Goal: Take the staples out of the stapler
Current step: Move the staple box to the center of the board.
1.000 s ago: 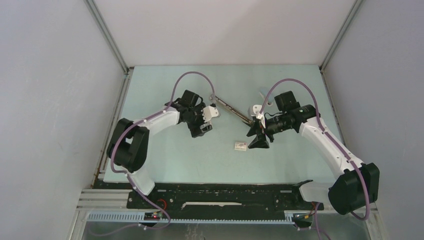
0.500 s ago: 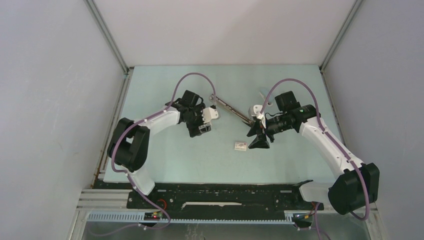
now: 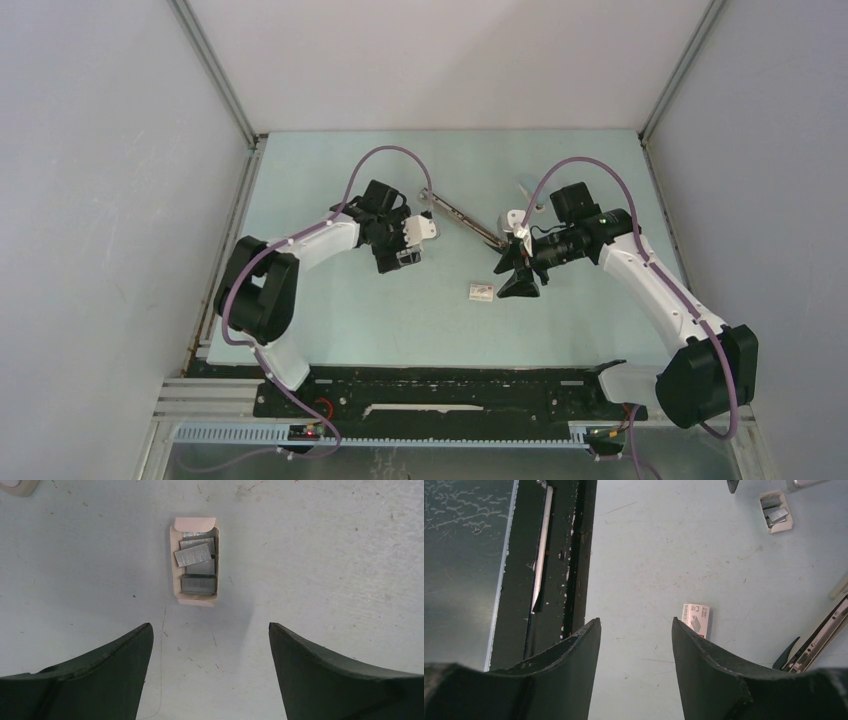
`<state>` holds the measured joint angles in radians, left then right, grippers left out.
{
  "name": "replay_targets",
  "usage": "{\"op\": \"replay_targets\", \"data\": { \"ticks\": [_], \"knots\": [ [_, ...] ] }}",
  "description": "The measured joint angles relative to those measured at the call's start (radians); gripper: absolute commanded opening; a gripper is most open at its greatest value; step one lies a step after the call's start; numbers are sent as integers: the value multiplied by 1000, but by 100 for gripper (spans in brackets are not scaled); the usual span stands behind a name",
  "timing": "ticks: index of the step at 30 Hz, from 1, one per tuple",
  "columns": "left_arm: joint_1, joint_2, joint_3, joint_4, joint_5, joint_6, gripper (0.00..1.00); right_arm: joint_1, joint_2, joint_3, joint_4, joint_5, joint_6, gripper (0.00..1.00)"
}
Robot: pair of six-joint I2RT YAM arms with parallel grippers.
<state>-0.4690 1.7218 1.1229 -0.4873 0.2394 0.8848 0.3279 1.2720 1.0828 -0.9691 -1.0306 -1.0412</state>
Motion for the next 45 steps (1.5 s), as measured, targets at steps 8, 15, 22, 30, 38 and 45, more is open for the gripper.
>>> {"op": "replay_targets", "data": {
  "ticks": [8, 15, 22, 30, 38, 45],
  "knots": [
    [0, -1, 0, 6, -1, 8, 91, -2, 0, 0, 0, 0, -4, 63],
    [0, -1, -1, 6, -1, 18, 91, -7, 2, 0, -1, -1, -6, 63],
    [0, -1, -5, 7, 1, 35, 91, -13, 2, 0, -5, -5, -10, 63],
    [8, -1, -14, 7, 29, 60, 90, -19, 2, 0, -8, -12, -13, 63],
    [18, -1, -14, 6, 57, 68, 85, -19, 2, 0, -11, -17, -18, 63],
    [7, 53, -10, 6, 31, 59, 83, -19, 2, 0, -15, -19, -24, 63]
  ]
}}
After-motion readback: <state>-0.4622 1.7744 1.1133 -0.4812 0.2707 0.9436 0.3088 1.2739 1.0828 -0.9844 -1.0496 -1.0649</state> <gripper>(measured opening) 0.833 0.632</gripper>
